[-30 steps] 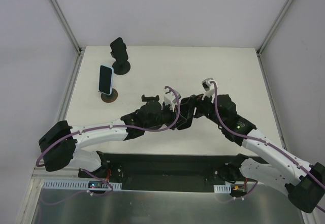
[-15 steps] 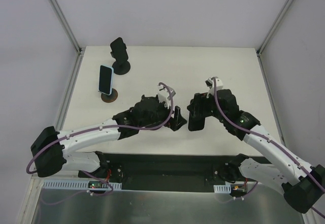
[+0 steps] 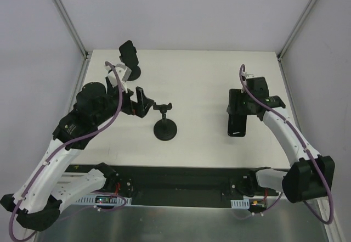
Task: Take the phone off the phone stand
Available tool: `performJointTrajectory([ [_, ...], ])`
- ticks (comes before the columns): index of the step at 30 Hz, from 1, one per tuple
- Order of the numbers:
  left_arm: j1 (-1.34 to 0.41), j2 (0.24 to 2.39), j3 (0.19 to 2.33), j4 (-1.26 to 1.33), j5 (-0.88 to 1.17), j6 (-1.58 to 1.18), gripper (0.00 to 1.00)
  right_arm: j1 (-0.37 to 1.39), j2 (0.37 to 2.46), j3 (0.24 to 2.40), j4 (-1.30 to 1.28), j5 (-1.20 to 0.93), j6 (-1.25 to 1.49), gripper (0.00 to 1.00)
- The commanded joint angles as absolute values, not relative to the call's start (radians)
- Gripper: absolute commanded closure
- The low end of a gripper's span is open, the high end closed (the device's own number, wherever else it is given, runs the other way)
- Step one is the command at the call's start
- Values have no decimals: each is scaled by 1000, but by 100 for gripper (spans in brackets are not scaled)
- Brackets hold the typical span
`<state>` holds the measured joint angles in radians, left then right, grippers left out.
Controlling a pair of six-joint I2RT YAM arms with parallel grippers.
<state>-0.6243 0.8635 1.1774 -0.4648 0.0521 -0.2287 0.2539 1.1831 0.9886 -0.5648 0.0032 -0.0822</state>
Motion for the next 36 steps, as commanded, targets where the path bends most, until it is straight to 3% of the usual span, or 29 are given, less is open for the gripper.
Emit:
performJointTrajectory([
  [1, -505, 862, 1154, -667, 113, -89, 1, 183, 1296, 1083, -629, 11, -208, 98],
  [15, -463, 735, 871, -473, -92, -35, 1, 32, 1578, 1114, -555, 9, -575, 98],
  [28, -463, 634, 810, -440, -232, -20, 1, -146, 1738, 1111, -512, -67, -597, 96],
  [34, -462, 637, 804, -436, -233, -15, 1, -186, 1770, 1115, -512, -90, -588, 83],
  [36, -462, 634, 805, -436, -235, -14, 1, -193, 1773, 1117, -511, -110, -580, 70],
])
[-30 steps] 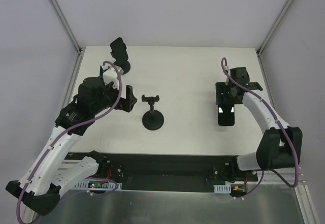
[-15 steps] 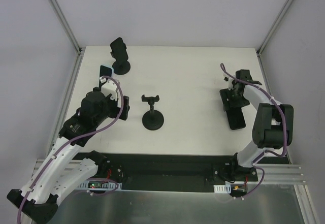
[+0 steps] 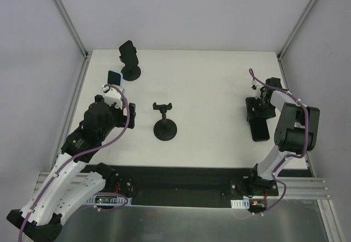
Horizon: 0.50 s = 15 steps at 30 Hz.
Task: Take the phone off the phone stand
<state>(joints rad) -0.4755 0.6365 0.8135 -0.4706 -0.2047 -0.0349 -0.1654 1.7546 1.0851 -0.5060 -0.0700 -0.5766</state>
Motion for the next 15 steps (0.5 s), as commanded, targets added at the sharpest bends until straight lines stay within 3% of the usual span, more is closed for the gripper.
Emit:
performJointTrajectory([
  [1, -462, 635, 805, -436, -235, -14, 1, -199, 1773, 1120, -511, -113, -577, 62],
  [7, -462, 635, 802, -434, -233, -12, 1, -215, 1781, 1127, -512, -113, -563, 39],
  [15, -462, 630, 799, -434, -229, -9, 1, -236, 1789, 1127, -515, -89, -540, 23],
])
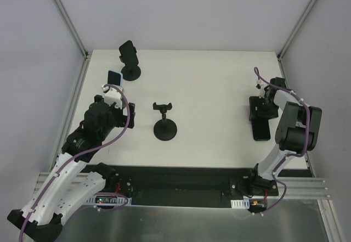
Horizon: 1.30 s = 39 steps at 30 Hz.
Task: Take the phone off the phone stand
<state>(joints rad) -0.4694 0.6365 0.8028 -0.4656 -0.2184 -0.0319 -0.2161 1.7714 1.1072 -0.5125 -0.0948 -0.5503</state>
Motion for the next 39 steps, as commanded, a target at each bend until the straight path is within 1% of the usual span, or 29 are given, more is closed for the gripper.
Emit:
performJointTrajectory([
  [1, -462, 629, 799, -433, -229, -9, 1, -236, 1787, 1131, -512, -87, -538, 21],
  [3, -462, 626, 799, -431, -229, -9, 1, -236, 1770, 1131, -505, -78, -525, 16],
  [4, -462, 627, 799, -431, -230, -9, 1, -236, 1764, 1129, -502, -77, -520, 11],
  [8, -459, 621, 798, -430, -227, -9, 1, -236, 1730, 1135, -494, -69, -493, 0],
  [9, -460, 621, 798, -430, -226, -9, 1, -236, 1714, 1134, -489, -64, -486, 0],
  [10, -460, 620, 796, -430, -225, -9, 1, -236, 1703, 1135, -486, -61, -477, 3],
  [13, -459, 615, 793, -425, -235, -9, 1, -226, 1635, 1144, -479, -81, -443, 4],
  [17, -457, 611, 790, -422, -245, -9, 1, -148, 1492, 1152, -457, -184, -410, 4],
  [20, -454, 606, 787, -417, -264, -9, 1, -7, 1415, 1176, -460, -193, -416, 4],
  [21, -454, 601, 784, -416, -270, -9, 1, 76, 1399, 1183, -460, -196, -417, 4],
  [23, -453, 597, 779, -410, -293, -9, 1, 158, 1364, 1204, -450, -230, -413, 4],
  [24, -453, 589, 776, -408, -302, -11, 1, 240, 1355, 1215, -449, -242, -416, 4],
  [26, -451, 577, 769, -396, -327, -11, 1, 323, 1344, 1256, -454, -274, -436, 4],
  [27, -451, 565, 764, -390, -334, -9, 1, 401, 1342, 1275, -456, -288, -443, 4],
  [29, -449, 549, 752, -376, -348, -9, 1, 468, 1347, 1322, -459, -334, -463, 4],
  [30, -449, 542, 749, -370, -357, -9, 1, 529, 1351, 1339, -460, -354, -466, 4],
  [32, -448, 535, 739, -359, -365, -9, 1, 581, 1376, 1379, -482, -412, -489, 4],
  [35, -445, 537, 735, -353, -371, -9, 1, 691, 1432, 1466, -527, -443, -521, 4],
  [39, -443, 546, 730, -347, -370, -9, 1, 752, 1496, 1558, -546, -485, -549, 4],
])
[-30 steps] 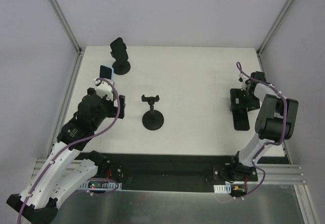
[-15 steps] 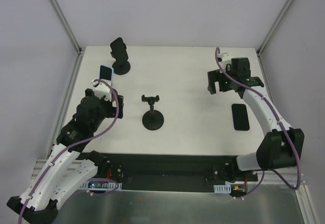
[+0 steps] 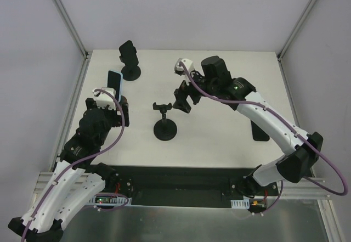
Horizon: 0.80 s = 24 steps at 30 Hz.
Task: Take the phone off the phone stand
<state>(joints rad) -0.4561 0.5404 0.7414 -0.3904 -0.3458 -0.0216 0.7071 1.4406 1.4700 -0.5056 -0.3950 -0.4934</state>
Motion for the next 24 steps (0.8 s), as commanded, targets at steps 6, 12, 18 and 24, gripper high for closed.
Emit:
performJointTrajectory([
  [6, -440, 563, 726, -341, -362, -9, 1, 816, 1612, 1672, -601, -519, -587, 4],
  [12, -433, 568, 721, -337, -361, -9, 1, 844, 1704, 1732, -609, -512, -604, 4],
  [18, -433, 578, 722, -334, -347, -9, 1, 859, 1781, 1784, -627, -511, -614, 1],
  [24, -428, 580, 721, -333, -344, 11, 1, 862, 1835, 1813, -653, -471, -627, 15],
])
